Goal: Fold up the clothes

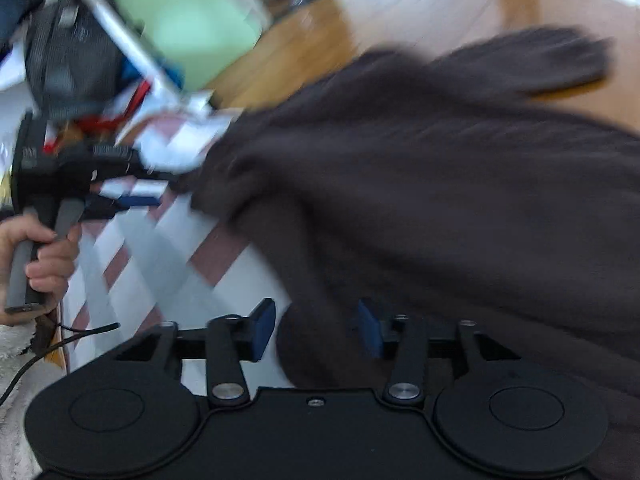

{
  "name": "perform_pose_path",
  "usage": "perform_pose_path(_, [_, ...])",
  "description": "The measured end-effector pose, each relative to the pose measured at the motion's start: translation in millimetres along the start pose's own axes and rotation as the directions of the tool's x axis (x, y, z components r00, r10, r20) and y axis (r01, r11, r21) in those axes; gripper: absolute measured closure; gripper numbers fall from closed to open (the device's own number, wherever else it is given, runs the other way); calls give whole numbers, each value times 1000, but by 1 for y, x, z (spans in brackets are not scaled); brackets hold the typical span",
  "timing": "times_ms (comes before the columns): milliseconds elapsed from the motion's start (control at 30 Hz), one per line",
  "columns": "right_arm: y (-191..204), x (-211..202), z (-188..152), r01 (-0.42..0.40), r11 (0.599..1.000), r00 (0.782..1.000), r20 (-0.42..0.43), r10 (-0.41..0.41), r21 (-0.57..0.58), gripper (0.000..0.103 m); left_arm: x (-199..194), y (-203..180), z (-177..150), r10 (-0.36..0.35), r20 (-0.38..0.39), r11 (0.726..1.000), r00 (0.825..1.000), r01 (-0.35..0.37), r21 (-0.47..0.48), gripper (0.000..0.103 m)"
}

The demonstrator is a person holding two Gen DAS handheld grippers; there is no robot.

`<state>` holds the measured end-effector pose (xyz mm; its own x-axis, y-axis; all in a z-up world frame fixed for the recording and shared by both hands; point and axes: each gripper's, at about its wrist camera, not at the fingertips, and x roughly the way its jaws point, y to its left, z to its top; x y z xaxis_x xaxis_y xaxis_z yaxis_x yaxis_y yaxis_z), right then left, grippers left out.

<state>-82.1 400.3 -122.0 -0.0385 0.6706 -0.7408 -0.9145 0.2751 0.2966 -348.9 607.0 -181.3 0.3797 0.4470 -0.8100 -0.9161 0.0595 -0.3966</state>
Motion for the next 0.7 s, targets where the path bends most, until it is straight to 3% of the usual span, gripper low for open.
perform_pose_path(33, [7, 10, 2, -15, 1000, 1000, -18, 15, -9, 51, 2, 0, 0, -24, -1, 1000, 1000, 24, 12, 56])
perform_pose_path(200, [41, 60, 12, -91, 995, 990, -109, 85, -51, 51, 11, -15, 1, -7, 24, 993, 1000, 4, 119, 56])
perform_pose_path(267, [44, 69, 18, -92, 995, 990, -113, 87, -39, 51, 14, -14, 4, -13, 19, 995, 1000, 12, 94, 56])
perform_pose_path(400, [49, 75, 23, -107, 994, 989, -105, 102, -38, 51, 13, -5, 10, -107, 24, 994, 994, 106, 37, 56])
perform_pose_path(533, [57, 88, 32, -127, 990, 989, -82, 123, -56, 50, 15, 0, 11, -143, 28, 989, 989, 142, 34, 56])
perform_pose_path(567, [61, 92, 35, -143, 988, 988, -75, 139, -61, 52, 17, 3, 11, -152, 18, 988, 988, 152, 26, 56])
perform_pose_path(600, [65, 92, 37, -164, 983, 985, -64, 159, -78, 76, 19, 5, 11, -161, 8, 987, 987, 161, 18, 56])
perform_pose_path(633, [69, 90, 37, -179, 978, 983, -59, 174, -105, 89, 19, 8, 11, -167, 0, 986, 986, 167, 8, 56])
perform_pose_path(700, [79, 71, 29, -196, 966, 980, -10, 197, -169, 89, 16, 13, 11, -177, -11, 984, 984, 177, -16, 56])
